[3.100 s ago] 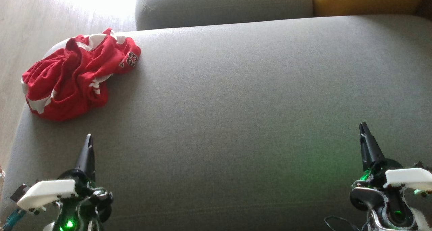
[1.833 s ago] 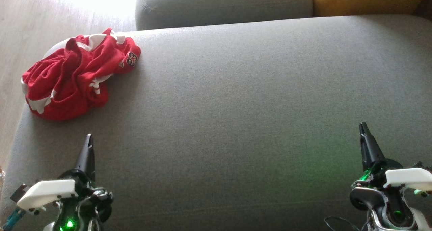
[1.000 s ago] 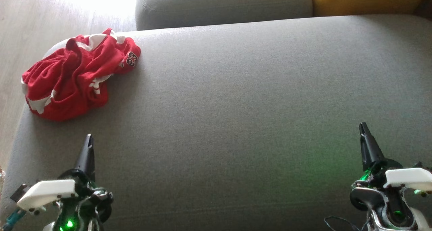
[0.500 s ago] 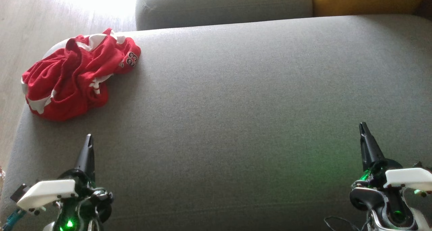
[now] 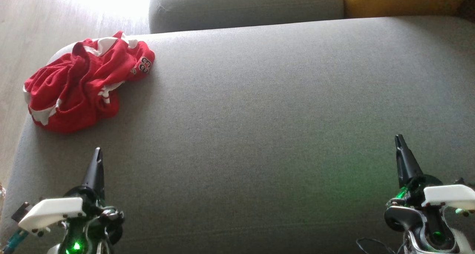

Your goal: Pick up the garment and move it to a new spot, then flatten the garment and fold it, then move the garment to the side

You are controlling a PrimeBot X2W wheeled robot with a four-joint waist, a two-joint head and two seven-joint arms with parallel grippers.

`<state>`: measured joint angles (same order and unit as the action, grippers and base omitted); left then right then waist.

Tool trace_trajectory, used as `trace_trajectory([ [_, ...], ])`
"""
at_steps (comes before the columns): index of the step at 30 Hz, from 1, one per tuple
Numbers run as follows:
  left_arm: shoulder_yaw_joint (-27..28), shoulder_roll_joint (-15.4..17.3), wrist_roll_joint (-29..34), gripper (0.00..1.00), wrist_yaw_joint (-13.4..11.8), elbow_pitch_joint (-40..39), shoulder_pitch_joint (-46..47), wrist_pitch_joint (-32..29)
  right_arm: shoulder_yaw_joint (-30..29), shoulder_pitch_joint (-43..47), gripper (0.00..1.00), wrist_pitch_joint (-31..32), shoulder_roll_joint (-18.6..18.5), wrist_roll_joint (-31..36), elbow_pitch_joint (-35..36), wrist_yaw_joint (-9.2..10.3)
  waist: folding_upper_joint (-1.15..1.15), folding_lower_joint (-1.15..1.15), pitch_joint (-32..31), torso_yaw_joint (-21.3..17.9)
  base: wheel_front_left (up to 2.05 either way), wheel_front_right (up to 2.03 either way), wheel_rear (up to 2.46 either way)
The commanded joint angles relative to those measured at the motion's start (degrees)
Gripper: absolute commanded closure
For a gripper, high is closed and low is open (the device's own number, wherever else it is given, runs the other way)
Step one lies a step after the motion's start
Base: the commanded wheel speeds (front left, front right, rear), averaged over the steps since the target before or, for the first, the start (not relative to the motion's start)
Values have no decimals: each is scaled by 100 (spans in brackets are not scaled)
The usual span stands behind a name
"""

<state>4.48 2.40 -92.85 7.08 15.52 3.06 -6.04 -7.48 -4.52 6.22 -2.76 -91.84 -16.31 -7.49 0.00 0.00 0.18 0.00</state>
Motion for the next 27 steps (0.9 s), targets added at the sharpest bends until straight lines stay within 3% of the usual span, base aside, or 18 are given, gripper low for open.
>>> trace_trajectory([
  [1, 202, 48, 67, 100, 41, -149, 313, -43, 98, -166, 100, 24, -11, -35, 229, 0, 0, 0, 0, 0, 0, 0, 0],
  [4, 202, 48, 67, 100, 41, -149, 313, -43, 98, -166, 100, 24, -11, -35, 229, 0, 0, 0, 0, 0, 0, 0, 0],
  [5, 0, 0, 0, 0, 0, 0, 1, -1, 1, 0, 0, 0, 0, 0, 1, -1, 0, 0, 0, 0, 0, 0, 0],
  [6, -8, -1, -5, 100, -2, 33, -8, 3, 8, 2, 100, -1, 1, 0, -45, -2, 0, 0, 0, 0, 0, 0, 0],
  [7, -15, -10, -9, 0, -4, 112, -46, 9, 20, 29, 0, -3, 8, 0, -124, -1, 0, 0, 0, 0, 0, 0, 0],
  [8, -17, -26, -9, 0, -5, 204, -107, 10, 33, 81, 0, -4, 19, 0, -212, -1, 0, 0, 1, 0, 0, 0, 0],
  [9, -19, -46, -9, 100, -5, 304, -190, 11, 37, 143, 100, -5, 38, 0, -317, -1, 0, 0, 1, 0, 0, 0, 0],
  [10, -21, -69, -9, 0, -10, 399, -278, 11, 44, 214, 0, -6, 59, 0, -417, -1, 0, 0, 2, 0, 0, 0, 0],
  [20, -182, -64, 91, 0, -5, 283, -298, 189, 263, 193, 0, -186, 59, 47, -325, -1, 0, 0, 5, 1, 0, 0, 0],
  [27, -197, -59, 551, 0, -3, 149, -293, 308, 374, 191, 0, -305, 55, 350, -222, -1, 0, 0, 0, 12, 0, 0, 0],
])
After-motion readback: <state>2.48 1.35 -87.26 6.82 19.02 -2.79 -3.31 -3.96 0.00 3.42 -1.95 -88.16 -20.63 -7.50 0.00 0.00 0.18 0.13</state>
